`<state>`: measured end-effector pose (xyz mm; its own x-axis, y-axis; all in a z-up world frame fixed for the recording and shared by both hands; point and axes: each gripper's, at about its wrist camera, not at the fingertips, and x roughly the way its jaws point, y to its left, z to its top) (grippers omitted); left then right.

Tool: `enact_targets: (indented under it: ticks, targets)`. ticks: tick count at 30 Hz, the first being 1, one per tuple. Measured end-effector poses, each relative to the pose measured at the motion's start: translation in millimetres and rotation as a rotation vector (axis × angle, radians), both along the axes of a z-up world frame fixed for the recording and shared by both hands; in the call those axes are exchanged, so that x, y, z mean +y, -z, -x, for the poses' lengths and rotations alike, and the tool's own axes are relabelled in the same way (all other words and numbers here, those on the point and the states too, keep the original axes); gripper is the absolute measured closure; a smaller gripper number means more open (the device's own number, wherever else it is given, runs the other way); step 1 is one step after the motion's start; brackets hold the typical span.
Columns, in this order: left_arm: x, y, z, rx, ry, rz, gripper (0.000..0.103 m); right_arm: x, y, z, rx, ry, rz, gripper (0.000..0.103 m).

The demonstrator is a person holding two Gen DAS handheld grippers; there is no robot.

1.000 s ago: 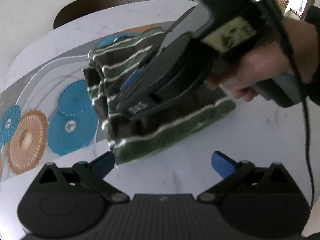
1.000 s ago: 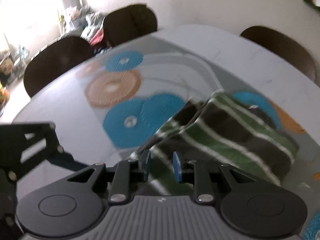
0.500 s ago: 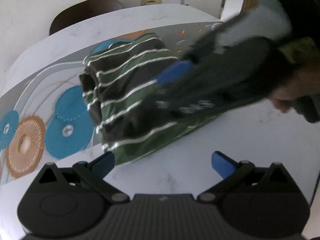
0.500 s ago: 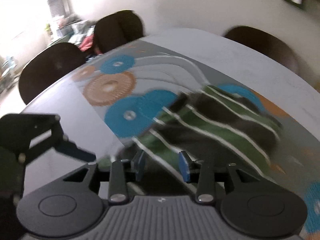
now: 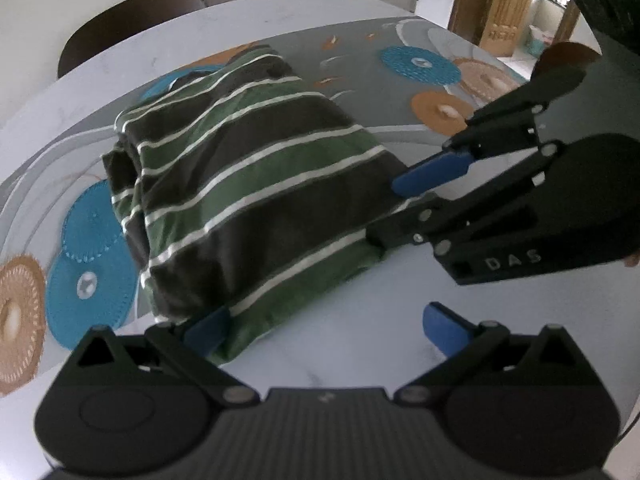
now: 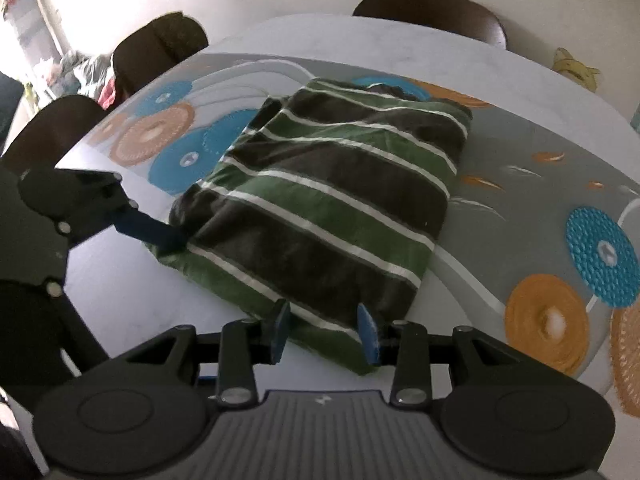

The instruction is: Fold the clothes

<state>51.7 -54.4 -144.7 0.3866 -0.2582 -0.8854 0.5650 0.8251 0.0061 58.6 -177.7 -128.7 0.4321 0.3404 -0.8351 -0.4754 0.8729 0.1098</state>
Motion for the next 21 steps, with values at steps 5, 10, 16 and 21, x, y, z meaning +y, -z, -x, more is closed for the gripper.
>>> enact_targets:
  ticks: [5, 10, 16, 21]
  targets:
    - [2.7, -9.1, 0.8, 0.011, -0.024, 0.0, 0.0, 2.8, -3.5, 0.1, 0.007, 0.027, 0.013, 0.064]
    - [24.2, -32.2, -5.8, 0.031, -0.139, 0.041, 0.0, 2.7, -28.6, 10.0, -0.057, 0.113, 0.015, 0.032]
    - [46.5, -64.1, -2.8, -0.017, -0.234, 0.061, 0.0, 5.8, -57.3, 23.1, -0.101, 0.246, 0.022, 0.02]
    - [52.9, -78.6, 3.4, -0.053, -0.233, 0.065, 0.0, 7.8, -74.7, 39.1, -0.113, 0.4, 0.02, 0.012]
